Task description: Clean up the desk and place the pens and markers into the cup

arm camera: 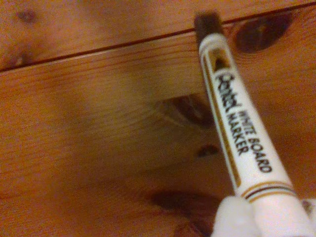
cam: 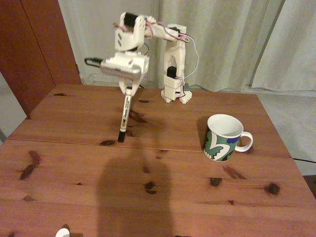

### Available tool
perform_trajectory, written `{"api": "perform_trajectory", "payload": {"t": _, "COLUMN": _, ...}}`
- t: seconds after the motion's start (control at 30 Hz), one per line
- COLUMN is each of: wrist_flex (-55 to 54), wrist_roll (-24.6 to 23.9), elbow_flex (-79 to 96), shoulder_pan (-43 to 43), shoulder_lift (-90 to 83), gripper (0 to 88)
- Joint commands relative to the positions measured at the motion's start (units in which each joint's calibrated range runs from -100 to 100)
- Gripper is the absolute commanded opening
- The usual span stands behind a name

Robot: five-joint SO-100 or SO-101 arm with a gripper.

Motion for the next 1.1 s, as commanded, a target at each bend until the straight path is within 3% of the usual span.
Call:
{"api": "perform_trajectory", "payload": {"t": 0.0, "wrist_flex": 0.55, "wrist_roll": 1.3, "elbow_flex": 2.45, "shoulder_pan": -0.42, "shoulder_lift": -12.02, "gripper": 0.9}}
{"api": "perform_trajectory", "payload": {"t": 0.4, "wrist_flex": 0.73, "wrist_roll": 1.14, "elbow_flex": 2.99, "shoulder_pan": -6.93, "shoulder_lift": -27.33, "gripper": 0.9}}
{"api": "perform_trajectory", "payload": {"t": 1.07, "wrist_flex": 0.64, "wrist_roll": -0.27, "elbow_flex": 2.99, "shoulder_pan": -29.45, "shoulder_lift": -50.58, "gripper": 0.9}}
